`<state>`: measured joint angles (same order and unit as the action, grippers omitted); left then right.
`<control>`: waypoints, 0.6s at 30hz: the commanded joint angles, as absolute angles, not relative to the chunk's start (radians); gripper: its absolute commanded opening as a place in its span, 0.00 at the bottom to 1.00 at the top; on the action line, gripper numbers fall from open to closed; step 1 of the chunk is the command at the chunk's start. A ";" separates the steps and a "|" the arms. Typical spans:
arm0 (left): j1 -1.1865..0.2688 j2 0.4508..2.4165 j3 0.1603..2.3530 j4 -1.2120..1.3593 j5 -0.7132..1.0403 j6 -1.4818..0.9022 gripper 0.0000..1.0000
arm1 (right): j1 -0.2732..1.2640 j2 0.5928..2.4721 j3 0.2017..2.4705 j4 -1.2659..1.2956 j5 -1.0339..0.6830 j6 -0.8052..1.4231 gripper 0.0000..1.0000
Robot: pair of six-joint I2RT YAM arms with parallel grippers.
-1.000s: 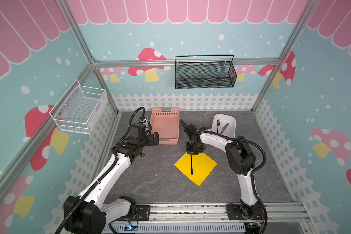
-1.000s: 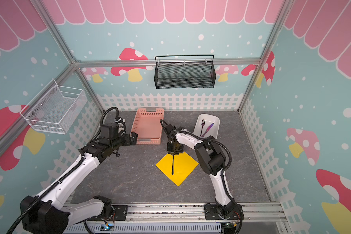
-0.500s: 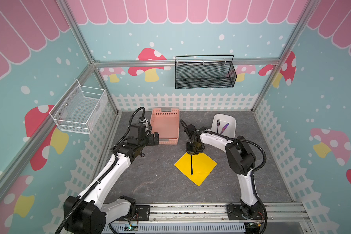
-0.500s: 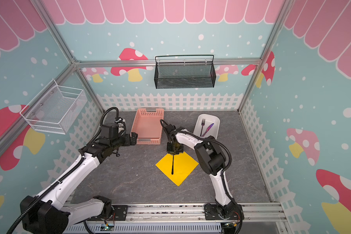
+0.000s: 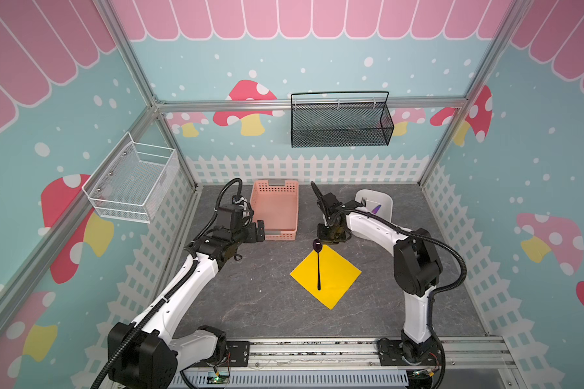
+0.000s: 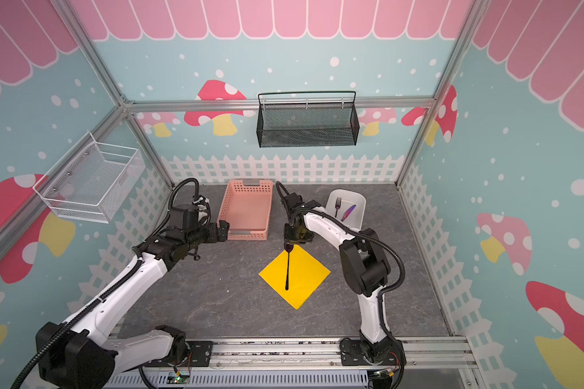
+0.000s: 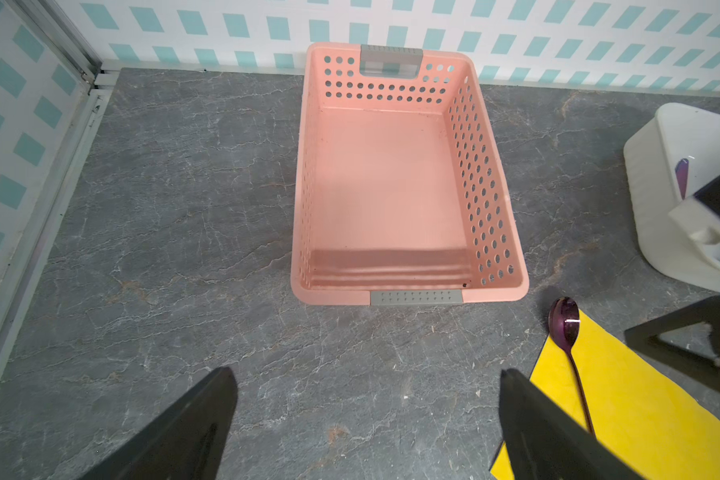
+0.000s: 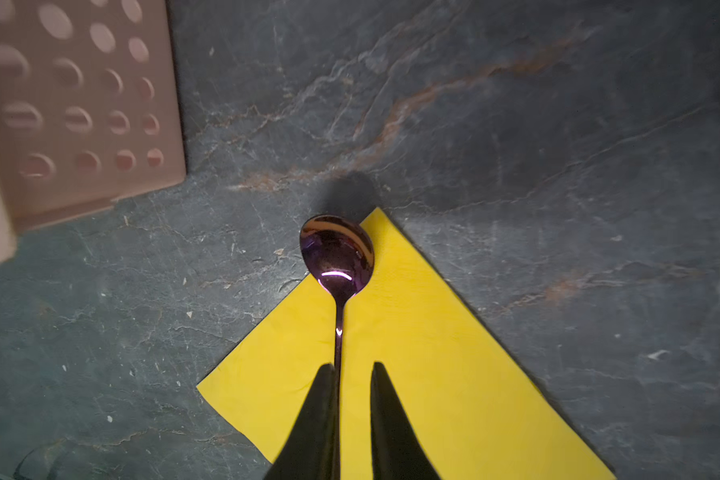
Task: Place the utensils on the paper napkin and roll it up
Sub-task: 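Open the right gripper and release the spoon on the napkin, then move the right gripper back over the white tub toward the purple knife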
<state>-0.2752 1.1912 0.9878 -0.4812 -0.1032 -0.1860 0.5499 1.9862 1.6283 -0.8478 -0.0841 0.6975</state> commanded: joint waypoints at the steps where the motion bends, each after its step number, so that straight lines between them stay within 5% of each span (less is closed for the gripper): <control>1: -0.271 1.198 0.980 -0.471 -0.140 -0.166 1.00 | 0.507 1.945 1.652 -0.890 -0.055 0.630 0.20; 18: -0.272 1.210 0.971 -0.469 -0.183 -0.143 1.00 | 0.175 1.949 1.715 -0.896 0.004 0.449 0.23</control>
